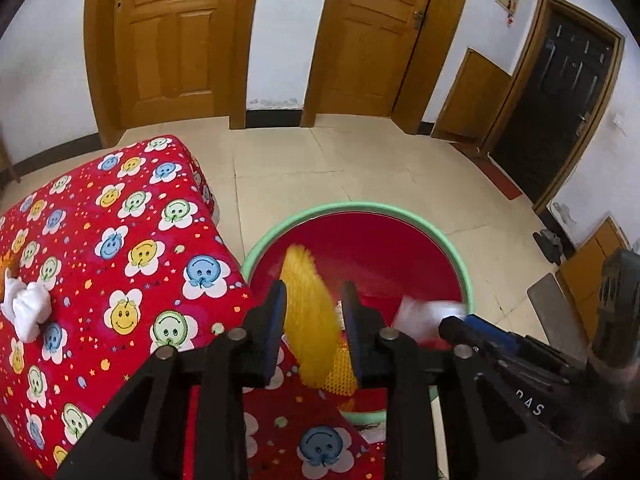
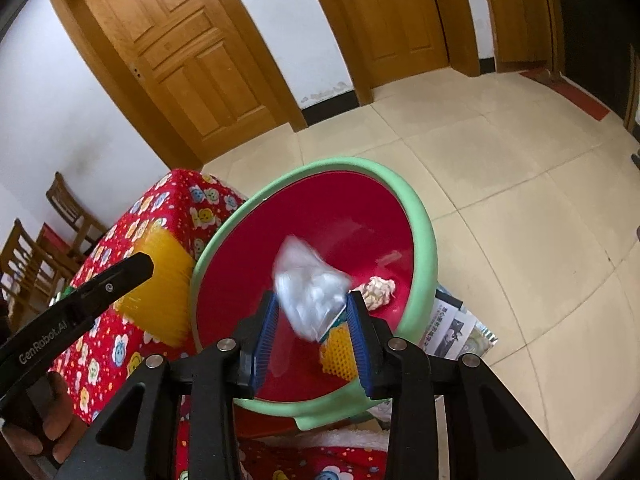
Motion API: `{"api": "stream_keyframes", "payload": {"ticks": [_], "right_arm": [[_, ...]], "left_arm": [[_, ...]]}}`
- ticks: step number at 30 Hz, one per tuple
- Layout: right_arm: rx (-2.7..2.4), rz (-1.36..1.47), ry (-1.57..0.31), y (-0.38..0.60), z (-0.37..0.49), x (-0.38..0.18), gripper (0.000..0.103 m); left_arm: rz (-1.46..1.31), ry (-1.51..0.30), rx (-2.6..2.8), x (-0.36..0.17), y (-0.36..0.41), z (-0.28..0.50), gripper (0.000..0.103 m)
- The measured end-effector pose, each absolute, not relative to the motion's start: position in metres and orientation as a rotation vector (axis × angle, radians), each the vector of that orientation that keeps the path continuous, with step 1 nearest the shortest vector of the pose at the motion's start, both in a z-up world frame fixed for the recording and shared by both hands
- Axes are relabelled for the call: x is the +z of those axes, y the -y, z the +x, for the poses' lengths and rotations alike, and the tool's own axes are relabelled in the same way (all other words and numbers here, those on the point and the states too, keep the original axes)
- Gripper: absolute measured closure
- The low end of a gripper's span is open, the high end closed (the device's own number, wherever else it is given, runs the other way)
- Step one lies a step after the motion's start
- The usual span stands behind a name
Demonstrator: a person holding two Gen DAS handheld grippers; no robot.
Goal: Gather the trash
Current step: 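Open both tools over the bucket to drop the foam net and plastic bag, then move both open tools back over the table toward the white glove toy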
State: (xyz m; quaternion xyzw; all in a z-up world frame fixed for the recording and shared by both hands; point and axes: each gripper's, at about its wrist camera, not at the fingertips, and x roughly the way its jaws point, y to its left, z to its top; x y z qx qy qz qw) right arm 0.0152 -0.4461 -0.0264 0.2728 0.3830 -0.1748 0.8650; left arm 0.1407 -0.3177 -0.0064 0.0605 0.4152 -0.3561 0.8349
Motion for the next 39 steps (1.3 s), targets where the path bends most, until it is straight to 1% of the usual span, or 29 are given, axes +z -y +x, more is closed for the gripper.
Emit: {"api": "stream_keyframes", "payload": {"ticks": [7,19,21,22,25,29,30,35,36,39], "right_arm": [[-0.361,0.570,-0.796,0.442,0.016,-0.023,0.067],[-0.333,0.556,-0.768,0.426,0.013,-0.010,0.066],[-0.332,0.553,-0.765,0.422,0.013,-0.008,0.064],[-0.332,0.552,-0.764,0.421,0.012,-0.007,0.061],[-0.331,0.545,-0.756,0.414,0.012,-0.004,0.059],[-0.339,0.538,-0.740,0.407,0.009,0.002,0.048],[-0.340,0.535,-0.737,0.405,0.008,0.003,0.047],[-0.357,0.529,-0.728,0.395,0.006,0.008,0.027],[-0.359,0.528,-0.729,0.393,0.006,0.008,0.026],[-0.357,0.528,-0.732,0.387,0.006,0.008,0.026]], "left_arm": [[0.113,-0.872,-0.711,0.000,0.306,0.144,0.075],[0.069,-0.866,-0.615,0.012,0.262,0.148,0.075],[0.067,-0.865,-0.600,0.013,0.254,0.146,0.075],[0.065,-0.864,-0.594,0.014,0.251,0.145,0.075],[0.058,-0.862,-0.578,0.016,0.240,0.143,0.075],[0.056,-0.862,-0.550,0.018,0.226,0.141,0.075],[0.054,-0.862,-0.543,0.019,0.222,0.141,0.072],[0.050,-0.863,-0.500,0.022,0.201,0.137,0.059],[0.050,-0.863,-0.494,0.022,0.198,0.137,0.057],[0.051,-0.861,-0.467,0.024,0.183,0.135,0.057]]}}
